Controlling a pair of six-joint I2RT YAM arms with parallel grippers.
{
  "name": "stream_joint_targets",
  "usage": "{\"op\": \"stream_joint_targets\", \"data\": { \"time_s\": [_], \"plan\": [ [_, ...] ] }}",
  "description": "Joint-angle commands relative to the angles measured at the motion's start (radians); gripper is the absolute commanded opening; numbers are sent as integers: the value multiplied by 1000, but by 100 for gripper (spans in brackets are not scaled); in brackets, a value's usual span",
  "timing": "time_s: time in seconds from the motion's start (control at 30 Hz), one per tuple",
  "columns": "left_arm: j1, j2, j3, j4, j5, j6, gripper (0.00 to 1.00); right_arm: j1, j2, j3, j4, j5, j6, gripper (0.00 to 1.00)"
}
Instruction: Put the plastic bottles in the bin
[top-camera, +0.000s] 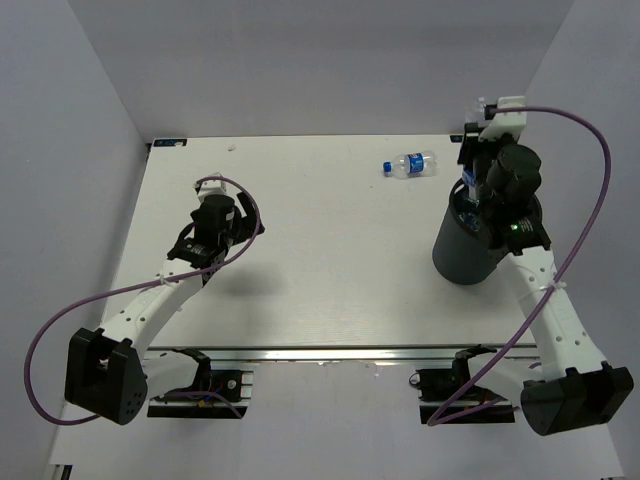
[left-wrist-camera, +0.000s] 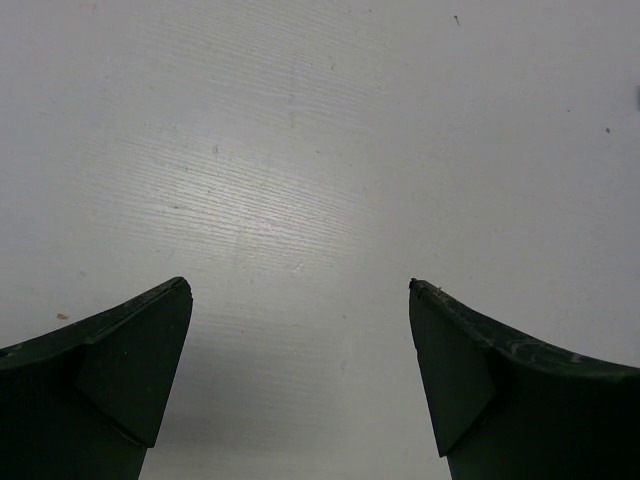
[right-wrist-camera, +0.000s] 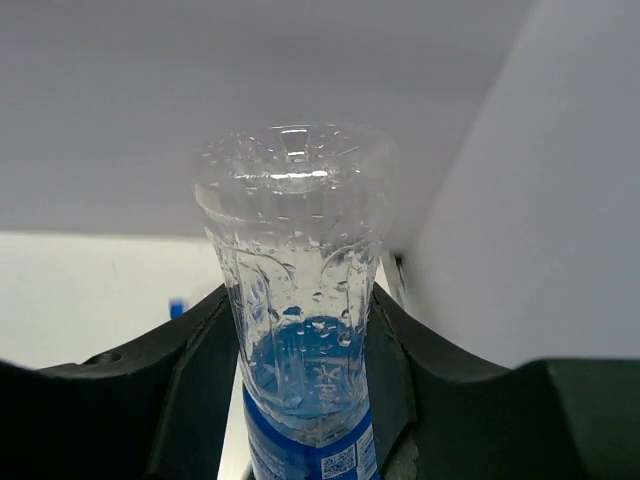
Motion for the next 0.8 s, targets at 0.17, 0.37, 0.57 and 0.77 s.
{"op": "stream_joint_targets", "data": {
  "time_s": [0.17, 0.37, 0.57, 0.77],
  "plan": [
    [-1, 8, 19, 11, -11, 1, 98, -80, -81, -121, -194, 54, 212, 8],
    [-1, 5, 19, 2, -21, 9, 98, -83, -67, -63, -238, 103, 256, 89],
    [-1, 16, 19, -3, -45, 15, 98, -83, -48, 115, -282, 156, 187, 89],
    [-1, 37, 29, -2, -47, 21, 98, -83, -42, 132, -286, 183, 166, 88]
  ]
}}
